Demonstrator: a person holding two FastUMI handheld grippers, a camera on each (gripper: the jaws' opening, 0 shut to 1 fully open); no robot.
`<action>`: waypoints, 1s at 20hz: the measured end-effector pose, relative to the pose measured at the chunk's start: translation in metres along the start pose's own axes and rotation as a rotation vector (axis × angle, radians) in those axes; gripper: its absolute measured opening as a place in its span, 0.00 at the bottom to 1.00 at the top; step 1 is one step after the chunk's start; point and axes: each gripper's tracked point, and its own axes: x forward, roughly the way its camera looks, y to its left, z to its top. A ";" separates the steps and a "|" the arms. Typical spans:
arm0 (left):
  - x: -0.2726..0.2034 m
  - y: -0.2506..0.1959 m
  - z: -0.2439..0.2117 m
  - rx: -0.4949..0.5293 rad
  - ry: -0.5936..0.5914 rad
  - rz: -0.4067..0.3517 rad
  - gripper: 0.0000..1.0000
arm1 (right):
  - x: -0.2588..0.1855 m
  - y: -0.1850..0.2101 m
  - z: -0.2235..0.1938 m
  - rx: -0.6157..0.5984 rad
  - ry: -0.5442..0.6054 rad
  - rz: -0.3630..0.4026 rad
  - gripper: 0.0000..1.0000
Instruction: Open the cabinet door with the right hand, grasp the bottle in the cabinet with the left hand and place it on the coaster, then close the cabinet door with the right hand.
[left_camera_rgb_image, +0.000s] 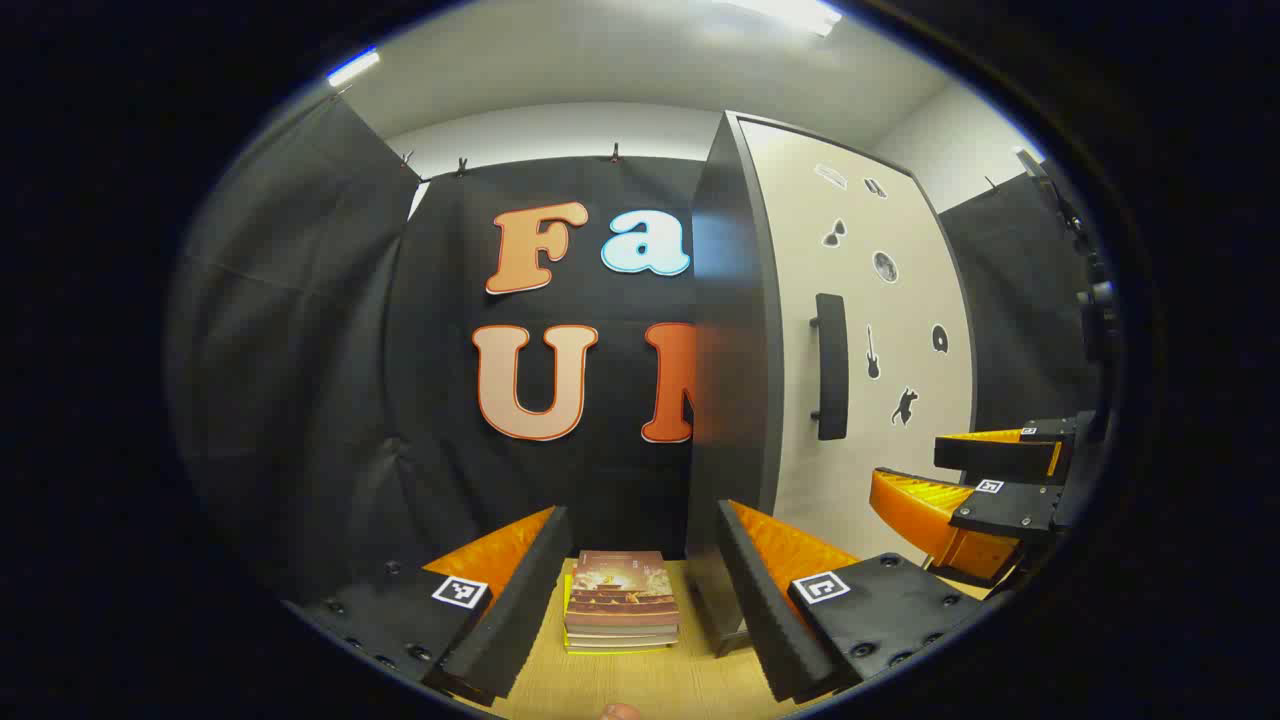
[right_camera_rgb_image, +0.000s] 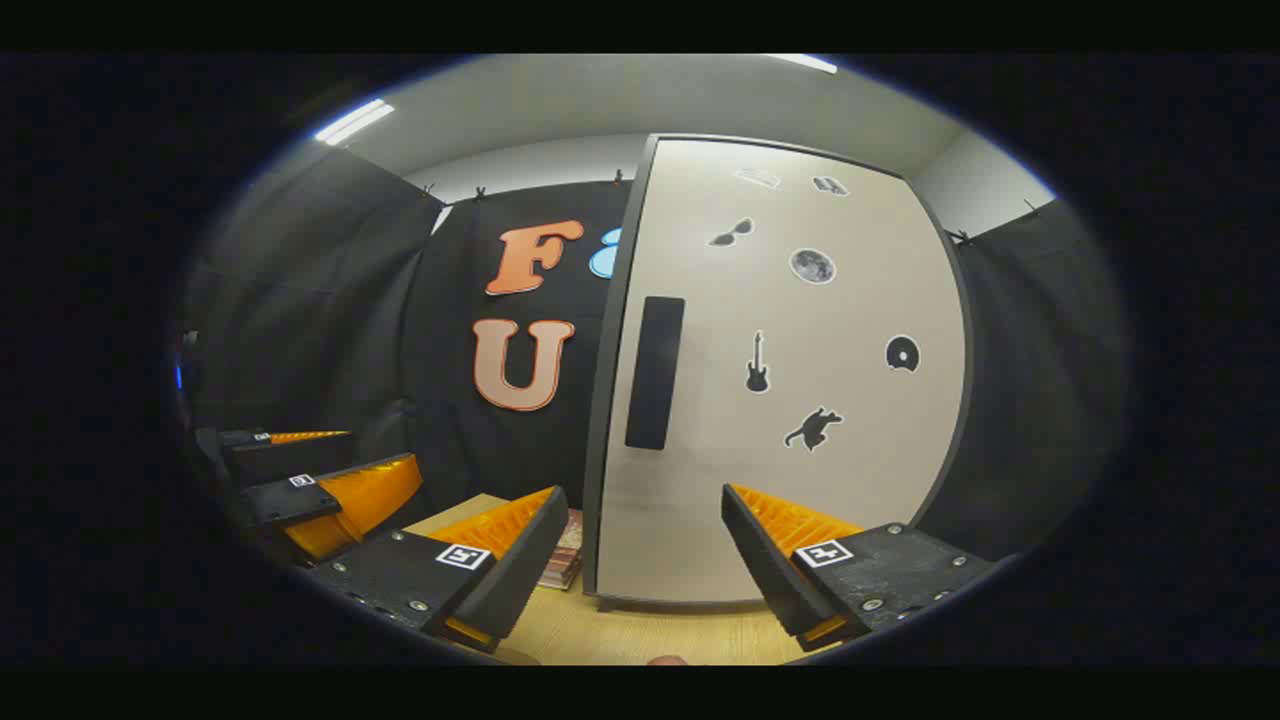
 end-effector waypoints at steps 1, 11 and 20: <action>0.001 0.002 0.000 0.000 0.000 0.003 0.95 | 0.003 0.003 0.000 0.004 -0.001 0.002 0.95; 0.022 0.013 -0.013 -0.022 0.028 -0.006 0.95 | 0.019 0.010 0.000 0.000 0.007 -0.021 0.95; 0.029 0.018 -0.016 -0.024 0.030 0.002 0.95 | 0.039 0.008 0.013 0.011 -0.017 -0.040 0.95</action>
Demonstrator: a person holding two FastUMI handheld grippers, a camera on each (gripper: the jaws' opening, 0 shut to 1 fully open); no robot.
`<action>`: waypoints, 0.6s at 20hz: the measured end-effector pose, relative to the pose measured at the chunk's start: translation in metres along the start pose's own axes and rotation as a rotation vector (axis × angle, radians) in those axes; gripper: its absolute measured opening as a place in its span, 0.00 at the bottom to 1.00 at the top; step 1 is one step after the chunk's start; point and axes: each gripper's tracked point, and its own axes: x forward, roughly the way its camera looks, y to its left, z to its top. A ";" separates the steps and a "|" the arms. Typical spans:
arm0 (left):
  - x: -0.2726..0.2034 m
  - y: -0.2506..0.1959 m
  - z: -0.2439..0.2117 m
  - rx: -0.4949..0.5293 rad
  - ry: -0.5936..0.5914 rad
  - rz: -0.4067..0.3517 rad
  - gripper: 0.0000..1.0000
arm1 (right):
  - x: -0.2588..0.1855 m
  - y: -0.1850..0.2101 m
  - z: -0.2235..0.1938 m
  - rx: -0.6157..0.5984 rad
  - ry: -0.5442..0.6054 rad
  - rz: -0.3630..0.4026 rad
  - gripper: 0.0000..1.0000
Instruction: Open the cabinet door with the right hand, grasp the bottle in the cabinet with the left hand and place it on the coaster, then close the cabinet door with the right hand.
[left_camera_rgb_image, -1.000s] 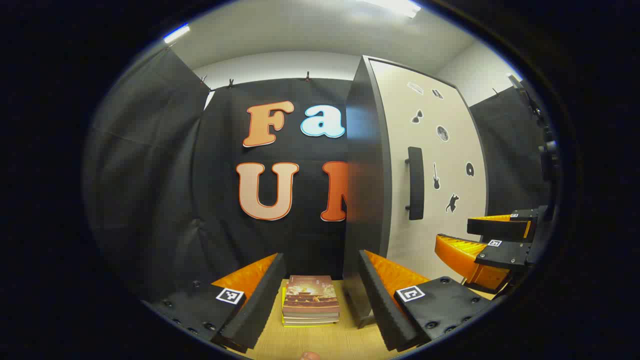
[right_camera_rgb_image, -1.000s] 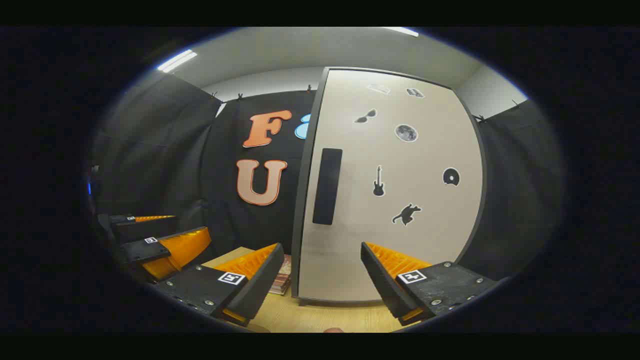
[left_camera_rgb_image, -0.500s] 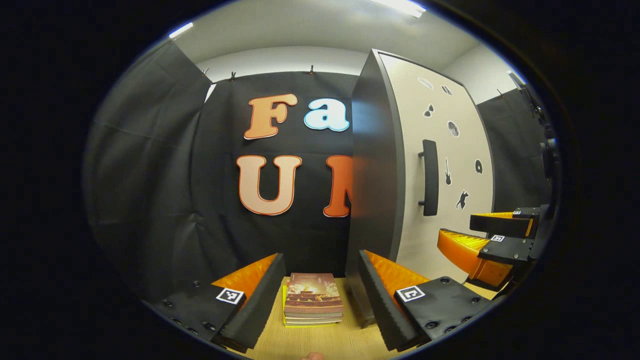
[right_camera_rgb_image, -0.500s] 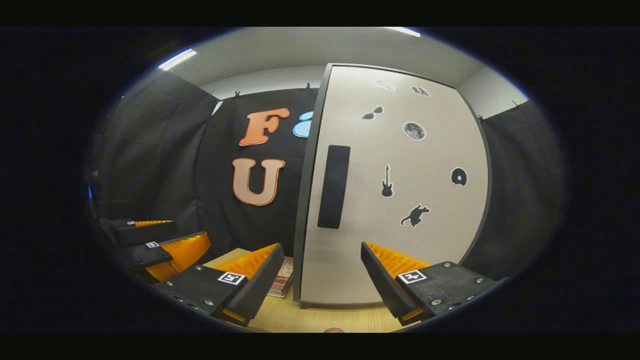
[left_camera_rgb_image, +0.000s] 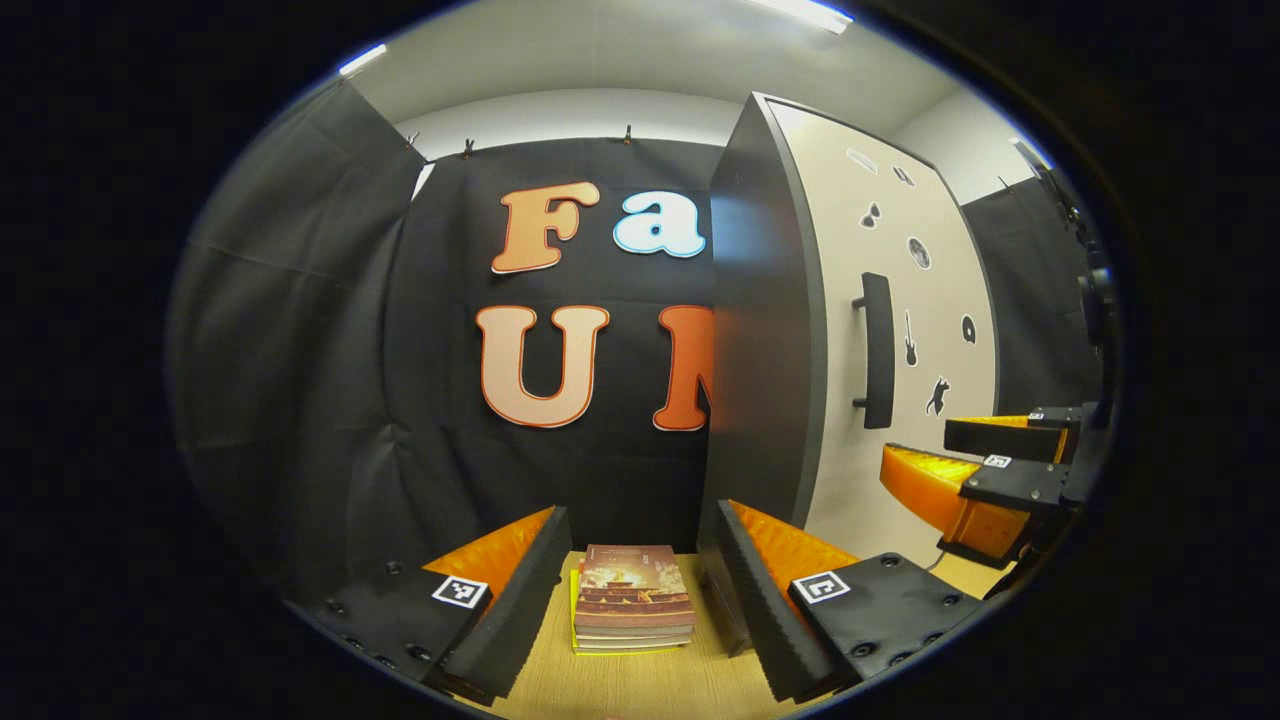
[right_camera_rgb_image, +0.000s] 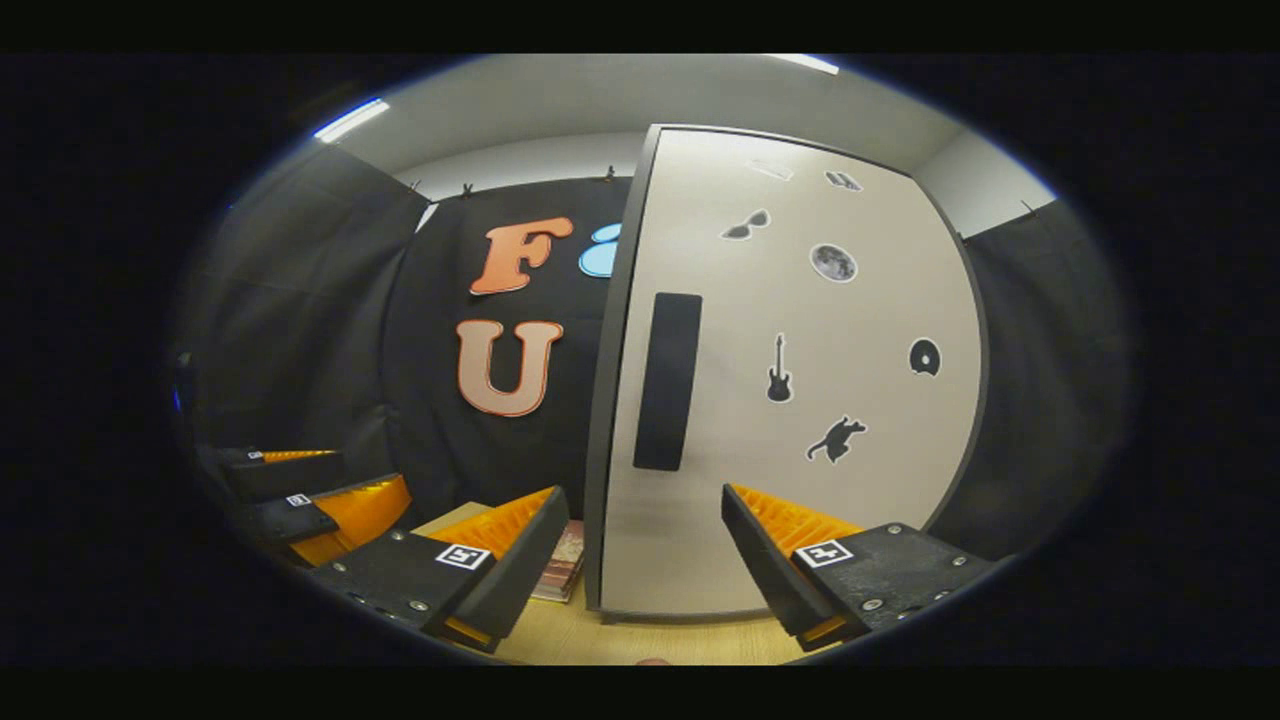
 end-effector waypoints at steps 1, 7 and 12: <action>0.000 0.001 -0.001 0.001 0.000 0.000 0.95 | 0.006 -0.001 0.005 0.005 -0.010 -0.004 0.95; 0.003 0.010 -0.009 -0.012 0.018 -0.010 0.95 | 0.045 -0.011 0.032 0.055 -0.047 -0.044 0.92; 0.006 0.018 -0.017 -0.018 0.031 -0.035 0.95 | 0.072 -0.021 0.039 0.065 -0.027 -0.105 0.71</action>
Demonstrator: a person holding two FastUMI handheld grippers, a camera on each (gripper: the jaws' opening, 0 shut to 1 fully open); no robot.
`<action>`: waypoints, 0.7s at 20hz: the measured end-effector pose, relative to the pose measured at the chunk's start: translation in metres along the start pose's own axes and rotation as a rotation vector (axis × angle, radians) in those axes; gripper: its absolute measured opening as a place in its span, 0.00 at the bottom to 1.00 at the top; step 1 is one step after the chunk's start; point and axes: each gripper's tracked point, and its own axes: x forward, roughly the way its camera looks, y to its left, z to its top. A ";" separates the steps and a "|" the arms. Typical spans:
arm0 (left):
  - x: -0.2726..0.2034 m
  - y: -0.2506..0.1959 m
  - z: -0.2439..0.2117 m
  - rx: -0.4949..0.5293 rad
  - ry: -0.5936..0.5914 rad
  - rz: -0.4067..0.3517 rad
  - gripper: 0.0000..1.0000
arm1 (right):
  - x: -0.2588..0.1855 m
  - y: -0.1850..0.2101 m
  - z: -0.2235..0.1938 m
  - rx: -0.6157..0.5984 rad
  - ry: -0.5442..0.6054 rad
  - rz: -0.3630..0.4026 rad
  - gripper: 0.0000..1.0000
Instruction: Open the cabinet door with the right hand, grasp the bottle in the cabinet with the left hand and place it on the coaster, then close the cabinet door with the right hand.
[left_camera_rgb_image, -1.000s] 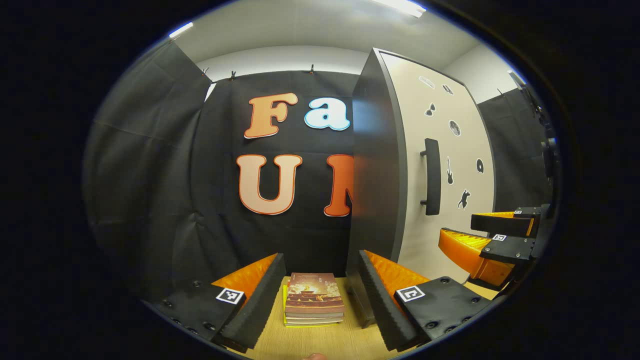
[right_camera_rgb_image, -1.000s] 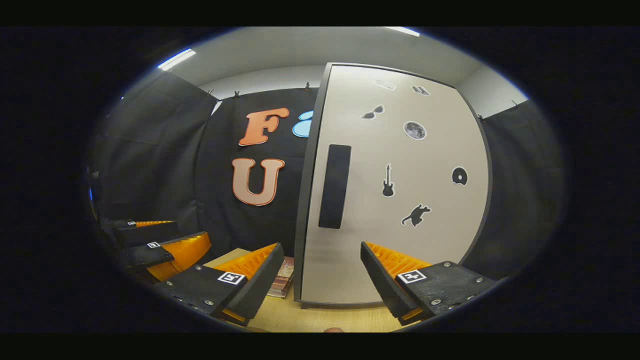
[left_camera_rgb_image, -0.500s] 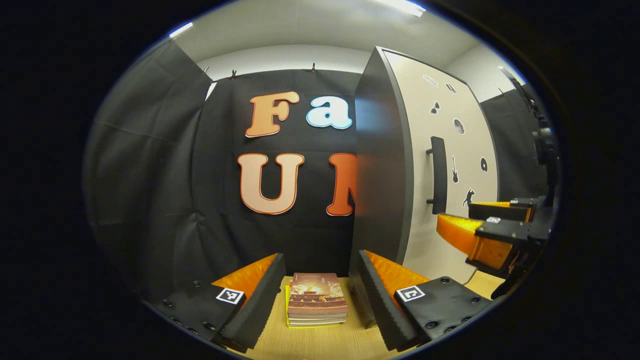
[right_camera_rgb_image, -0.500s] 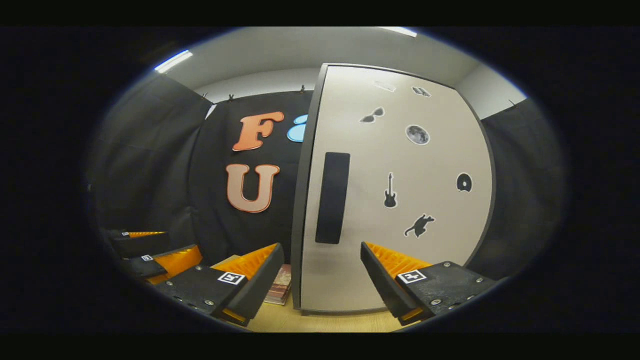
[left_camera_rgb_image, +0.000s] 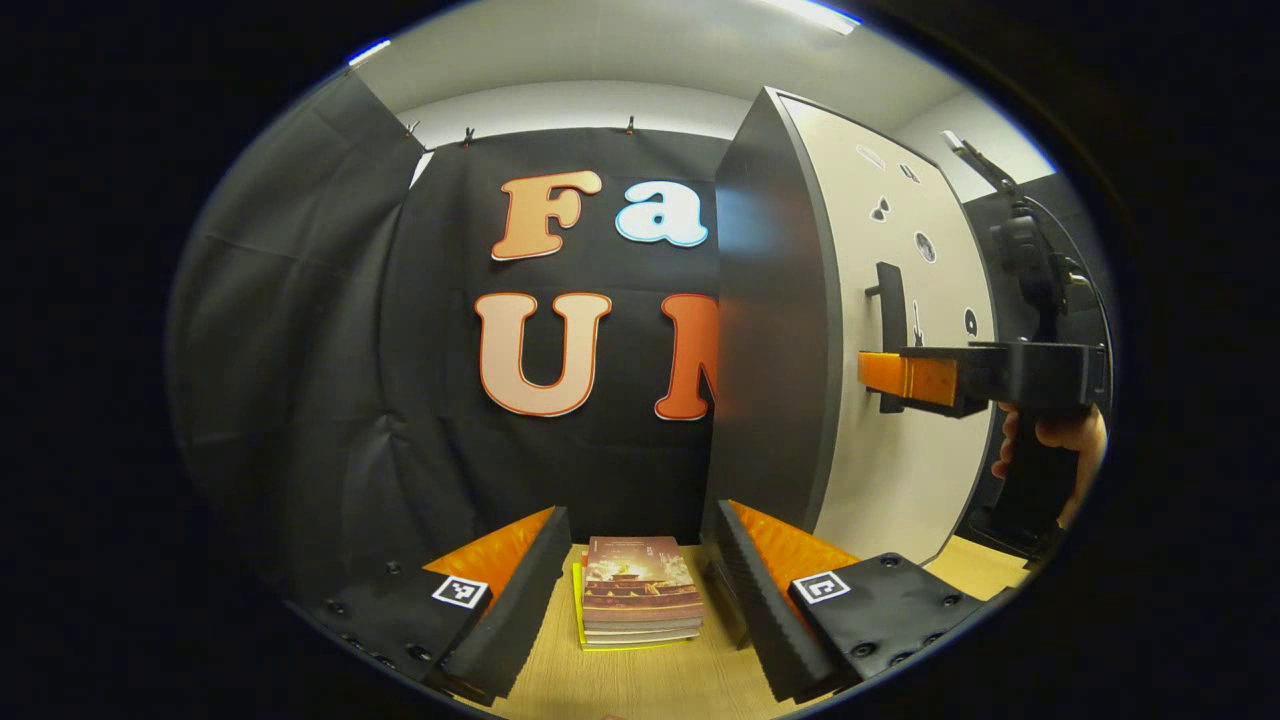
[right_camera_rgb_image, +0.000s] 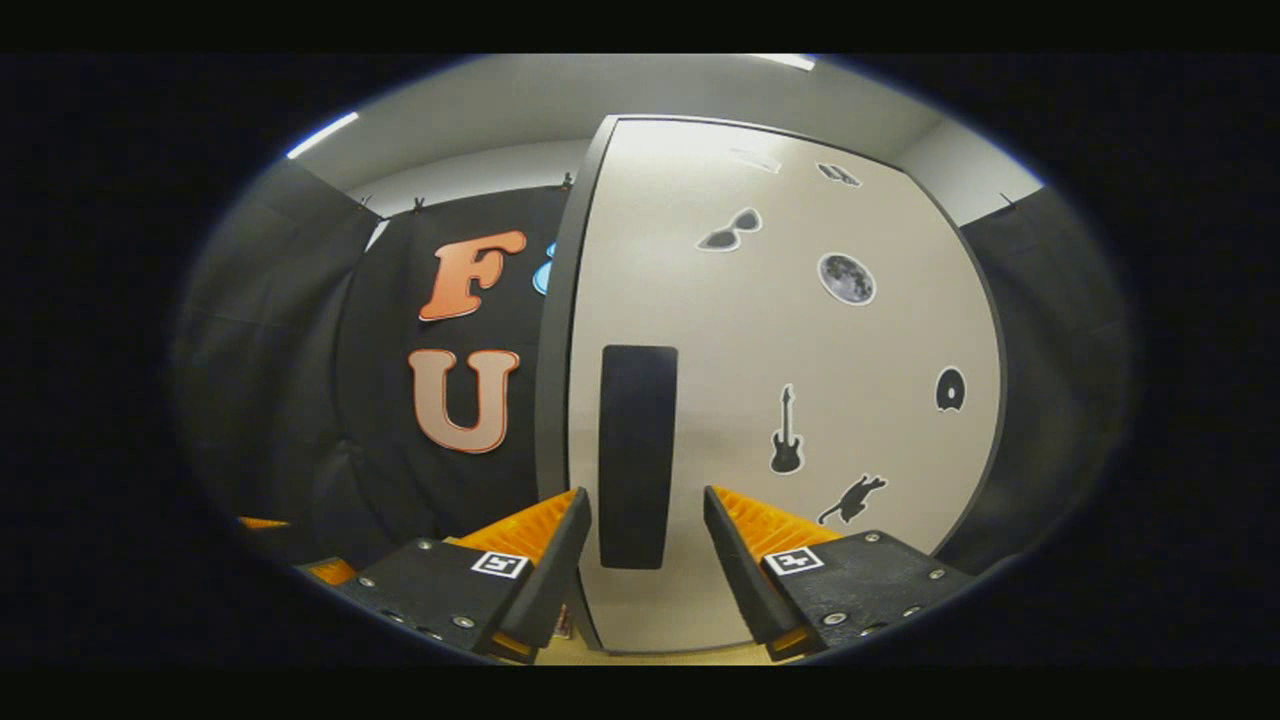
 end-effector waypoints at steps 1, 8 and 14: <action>0.001 0.001 -0.002 0.001 0.003 -0.009 0.95 | 0.002 -0.001 -0.001 0.012 0.007 -0.013 0.63; 0.013 -0.001 -0.012 -0.026 0.034 -0.118 0.95 | 0.002 0.005 -0.002 0.088 0.010 -0.072 0.29; 0.014 0.012 -0.007 -0.032 0.027 -0.085 0.95 | -0.009 0.001 0.002 0.085 -0.020 -0.093 0.22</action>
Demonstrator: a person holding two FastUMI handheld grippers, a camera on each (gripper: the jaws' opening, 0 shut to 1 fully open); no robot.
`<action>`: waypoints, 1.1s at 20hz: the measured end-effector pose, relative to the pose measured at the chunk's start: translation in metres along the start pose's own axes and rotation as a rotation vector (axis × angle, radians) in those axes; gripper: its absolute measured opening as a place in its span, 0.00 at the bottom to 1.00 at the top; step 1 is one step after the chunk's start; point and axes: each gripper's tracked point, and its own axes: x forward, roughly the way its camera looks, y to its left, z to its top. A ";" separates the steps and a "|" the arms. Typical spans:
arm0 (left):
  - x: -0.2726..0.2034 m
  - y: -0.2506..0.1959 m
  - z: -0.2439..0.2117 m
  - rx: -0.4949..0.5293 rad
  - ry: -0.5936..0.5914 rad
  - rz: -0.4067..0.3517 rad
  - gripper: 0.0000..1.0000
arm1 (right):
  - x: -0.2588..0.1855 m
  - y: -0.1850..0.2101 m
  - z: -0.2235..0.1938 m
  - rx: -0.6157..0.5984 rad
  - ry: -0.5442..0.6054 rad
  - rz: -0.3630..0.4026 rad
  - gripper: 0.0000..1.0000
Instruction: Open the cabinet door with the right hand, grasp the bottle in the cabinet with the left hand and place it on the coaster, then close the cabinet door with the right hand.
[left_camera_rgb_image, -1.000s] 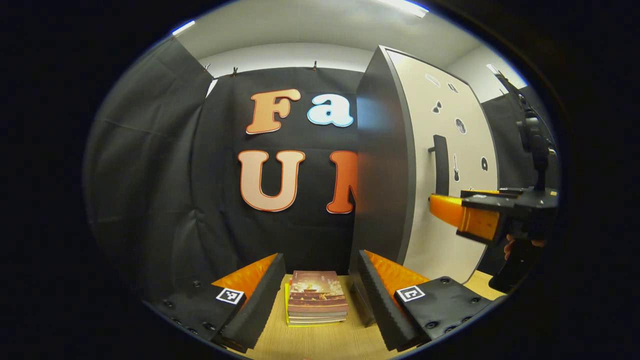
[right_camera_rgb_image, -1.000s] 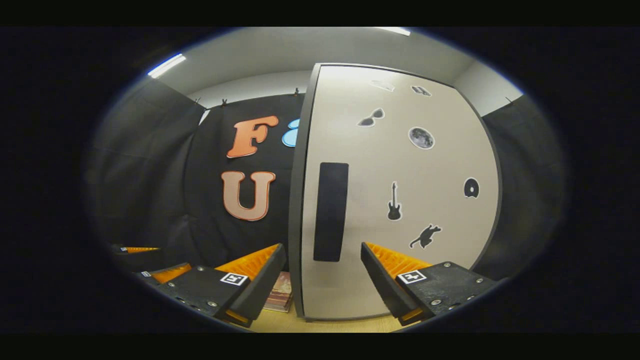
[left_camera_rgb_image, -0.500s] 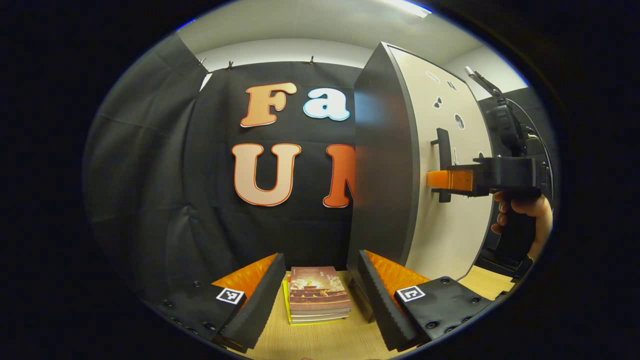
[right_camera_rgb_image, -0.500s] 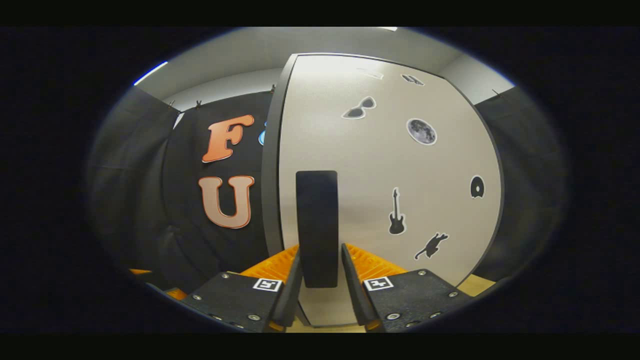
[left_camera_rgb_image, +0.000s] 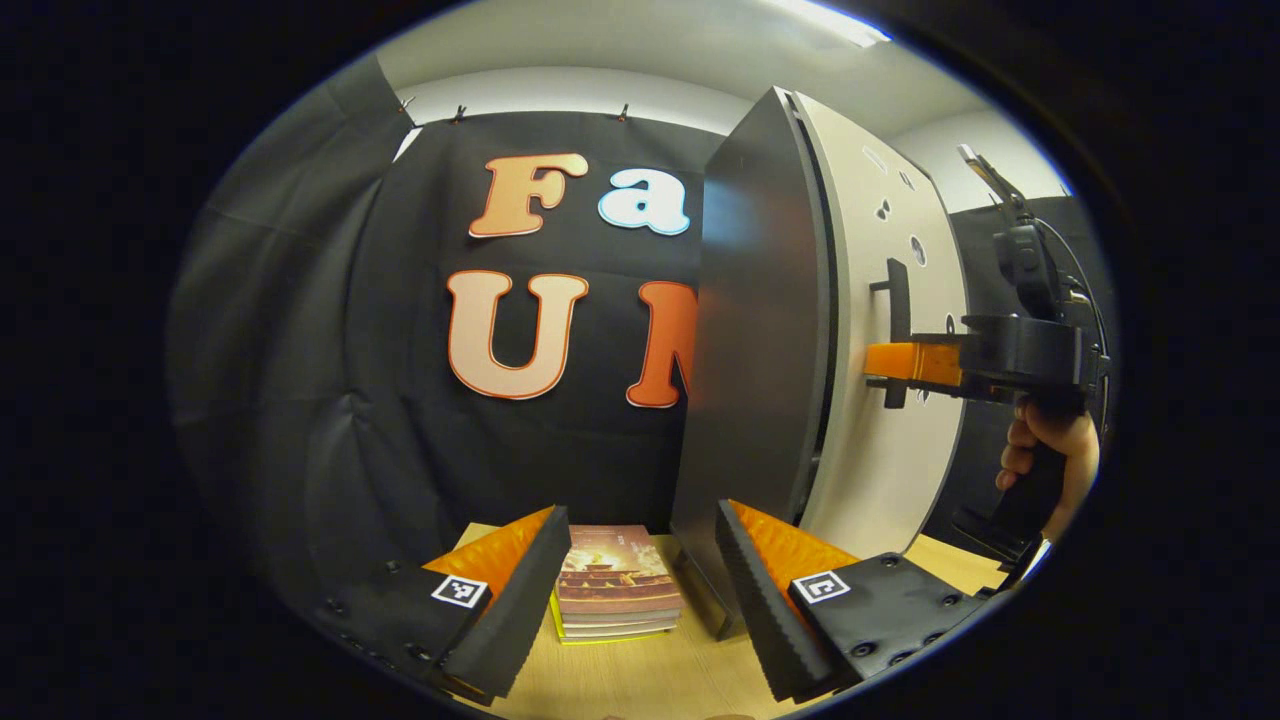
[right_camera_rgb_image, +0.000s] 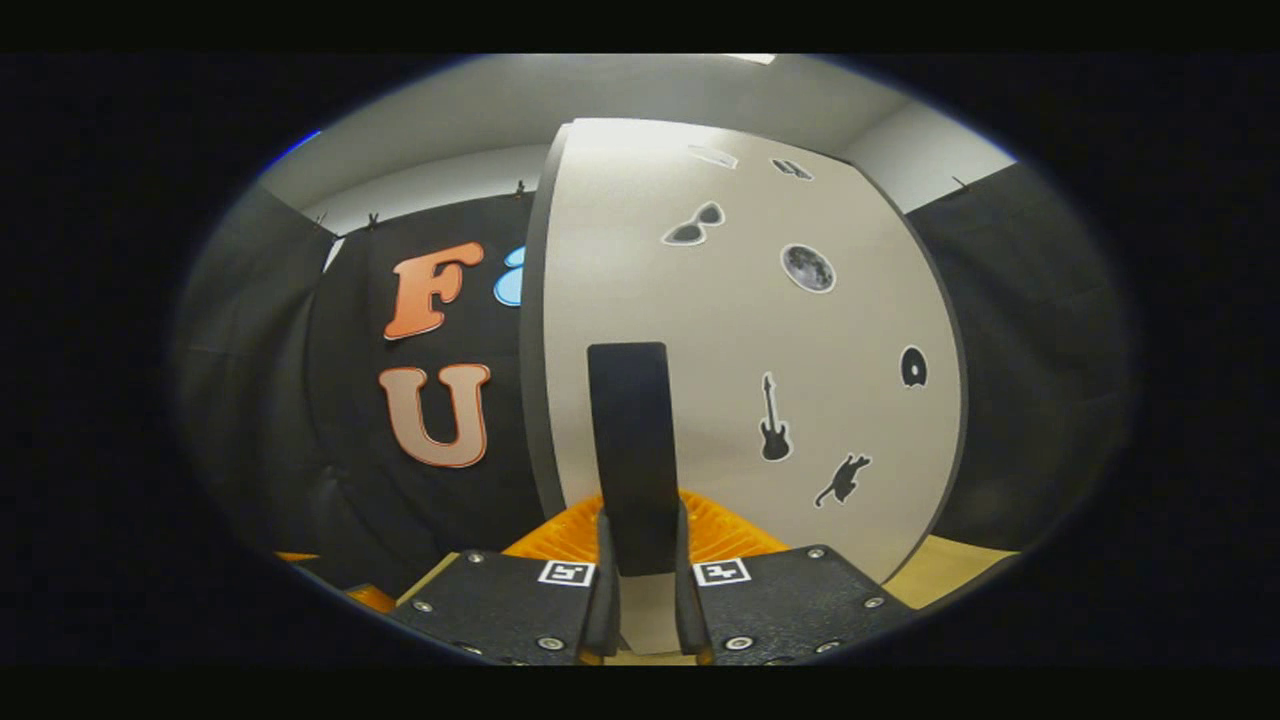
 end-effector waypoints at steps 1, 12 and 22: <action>-0.002 0.001 0.000 0.010 0.001 0.015 0.95 | -0.004 0.000 0.001 0.005 -0.004 0.008 0.22; -0.082 -0.053 0.005 -0.006 -0.020 0.179 0.96 | -0.073 -0.028 0.012 0.008 -0.020 0.164 0.19; -0.131 -0.141 0.005 0.028 -0.036 0.169 0.95 | -0.116 -0.080 0.022 0.012 -0.036 0.165 0.17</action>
